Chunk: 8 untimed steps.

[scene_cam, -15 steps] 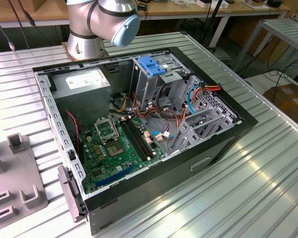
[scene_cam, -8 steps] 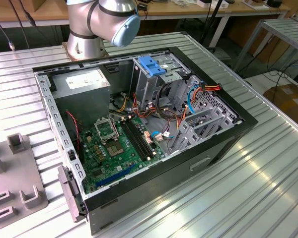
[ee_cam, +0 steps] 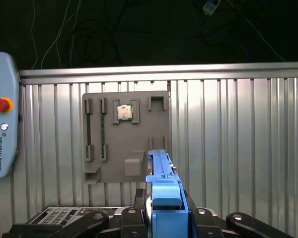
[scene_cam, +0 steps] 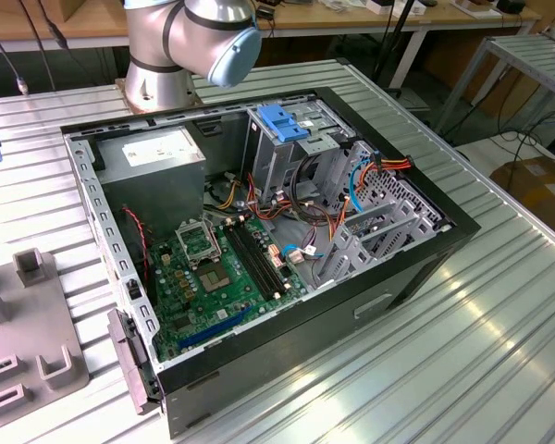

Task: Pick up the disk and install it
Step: 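Pick up the disk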

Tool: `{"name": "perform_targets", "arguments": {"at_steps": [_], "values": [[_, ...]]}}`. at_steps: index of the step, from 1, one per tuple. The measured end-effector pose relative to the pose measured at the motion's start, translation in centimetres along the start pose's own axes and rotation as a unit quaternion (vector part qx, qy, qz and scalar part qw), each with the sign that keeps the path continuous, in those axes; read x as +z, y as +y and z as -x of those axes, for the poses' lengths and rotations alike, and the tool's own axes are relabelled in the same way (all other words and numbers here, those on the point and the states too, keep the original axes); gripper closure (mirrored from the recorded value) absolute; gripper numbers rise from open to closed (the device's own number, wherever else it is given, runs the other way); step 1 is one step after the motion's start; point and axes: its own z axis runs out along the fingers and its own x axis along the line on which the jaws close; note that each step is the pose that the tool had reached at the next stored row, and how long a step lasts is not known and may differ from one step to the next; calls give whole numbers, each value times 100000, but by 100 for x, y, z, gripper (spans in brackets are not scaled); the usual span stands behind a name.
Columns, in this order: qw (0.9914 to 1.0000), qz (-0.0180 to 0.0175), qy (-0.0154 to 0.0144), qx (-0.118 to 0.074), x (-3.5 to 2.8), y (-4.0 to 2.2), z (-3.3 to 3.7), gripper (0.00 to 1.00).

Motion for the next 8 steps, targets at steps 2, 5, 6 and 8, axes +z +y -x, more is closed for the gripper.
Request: {"name": "perform_targets", "arguments": {"at_steps": [2,5,6,8], "values": [[100000,-1,1,-1,0,-11,0,63],[100000,-1,0,-2,0,-32,1,63],[100000,3,2,-1,0,-38,1,63],[100000,-2,0,-3,1,-52,1,63]]}}
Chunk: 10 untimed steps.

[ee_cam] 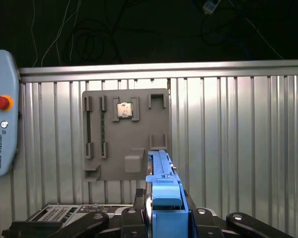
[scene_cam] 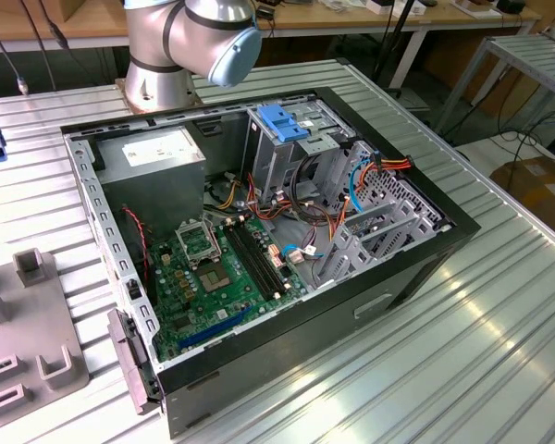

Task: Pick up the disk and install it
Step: 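Pick up the disk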

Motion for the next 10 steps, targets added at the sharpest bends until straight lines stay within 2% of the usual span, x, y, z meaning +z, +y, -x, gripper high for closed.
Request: {"name": "perform_targets", "arguments": {"at_steps": [10], "values": [[100000,1,-1,4,2,-87,2,63]]}}
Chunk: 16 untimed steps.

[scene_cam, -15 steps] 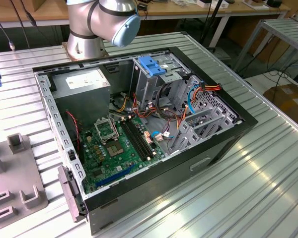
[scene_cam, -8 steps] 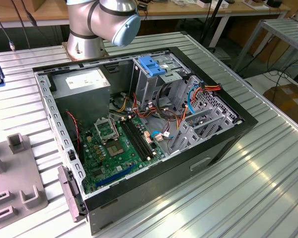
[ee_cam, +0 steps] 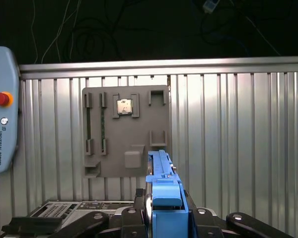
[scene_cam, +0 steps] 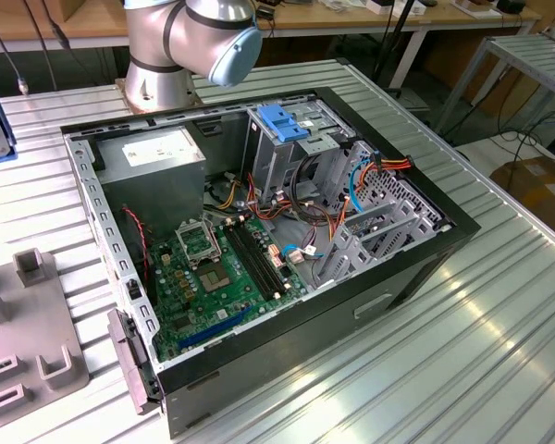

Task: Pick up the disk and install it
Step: 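Pick up the disk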

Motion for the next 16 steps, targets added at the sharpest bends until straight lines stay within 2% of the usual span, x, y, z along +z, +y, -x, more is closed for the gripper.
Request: {"name": "perform_targets", "arguments": {"at_steps": [8,16], "values": [[100000,2,1,-2,3,-79,2,63],[100000,0,0,-2,4,-127,3,63]]}}
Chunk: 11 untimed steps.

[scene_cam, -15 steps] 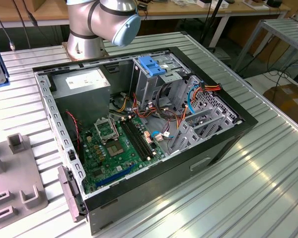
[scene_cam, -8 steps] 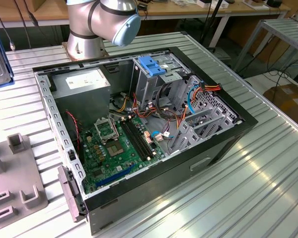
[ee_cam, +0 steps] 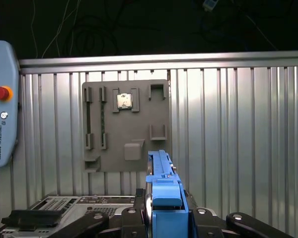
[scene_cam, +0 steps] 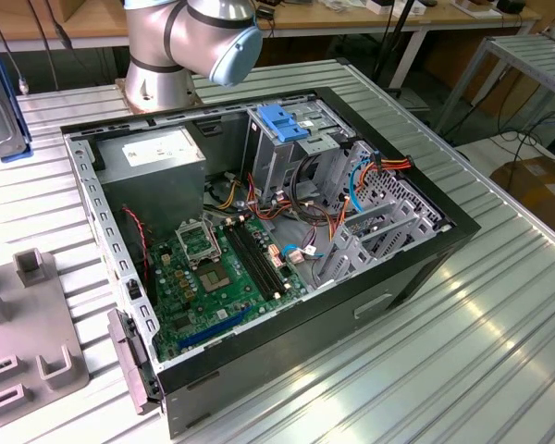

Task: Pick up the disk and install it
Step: 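Pick up the disk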

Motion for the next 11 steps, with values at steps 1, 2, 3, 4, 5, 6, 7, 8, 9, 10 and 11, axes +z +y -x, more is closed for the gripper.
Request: {"name": "perform_targets", "arguments": {"at_steps": [1,2,3,4,5,6,7,8,9,10,11], "values": [[100000,2,1,1,0,-6,0,63],[100000,2,1,0,0,-12,0,63],[100000,-1,0,2,0,-17,1,63],[100000,4,3,-1,0,-25,1,63],[100000,5,4,1,0,-34,1,63],[100000,-1,-1,-1,1,-40,1,63],[100000,-1,1,-2,1,-46,1,63],[100000,1,1,2,1,-52,1,63],[100000,3,3,2,1,-58,1,63],[100000,2,2,0,1,-65,1,63],[100000,-1,0,1,2,-72,2,63]]}}
